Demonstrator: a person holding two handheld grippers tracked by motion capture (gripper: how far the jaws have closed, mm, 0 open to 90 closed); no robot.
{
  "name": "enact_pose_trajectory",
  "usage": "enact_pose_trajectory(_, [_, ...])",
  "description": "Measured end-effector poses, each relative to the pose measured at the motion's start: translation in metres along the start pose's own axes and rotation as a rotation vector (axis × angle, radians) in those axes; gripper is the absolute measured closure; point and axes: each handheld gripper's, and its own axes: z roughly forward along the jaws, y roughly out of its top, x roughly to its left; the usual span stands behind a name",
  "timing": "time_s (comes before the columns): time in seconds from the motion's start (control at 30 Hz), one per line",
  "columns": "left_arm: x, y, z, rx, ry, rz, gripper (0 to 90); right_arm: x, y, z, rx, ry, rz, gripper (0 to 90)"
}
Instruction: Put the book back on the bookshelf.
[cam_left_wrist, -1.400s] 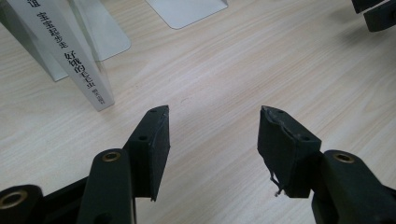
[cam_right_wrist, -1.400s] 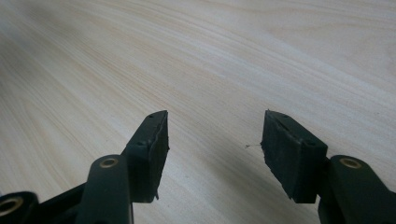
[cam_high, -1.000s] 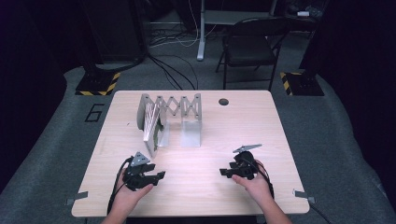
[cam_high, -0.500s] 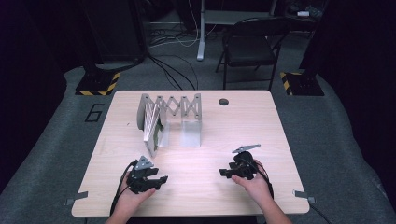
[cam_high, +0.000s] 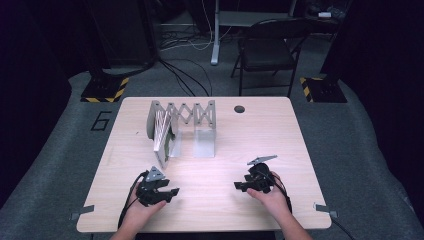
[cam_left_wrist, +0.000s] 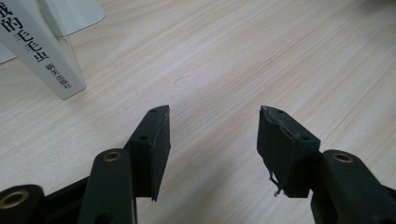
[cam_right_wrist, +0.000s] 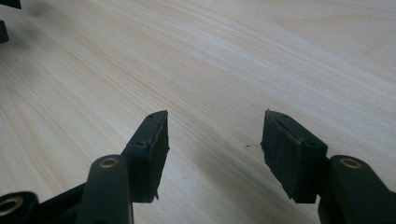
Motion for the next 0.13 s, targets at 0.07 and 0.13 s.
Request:
enact_pose_trajectory(0.07, [0.0005, -0.0001, 0.0002, 0.000, 0.011, 0.011, 44.4, 0.0002, 0.0000, 0.0005, -0.003, 0.000, -0.006, 41.2])
enact_pose_trajectory(0.13, [0.0011, 0.0000, -0.0007, 0.000, 0.004, -0.015, 46.6, 0.0008, -0.0001, 0.0005, 0.002, 0.002, 0.001, 41.2])
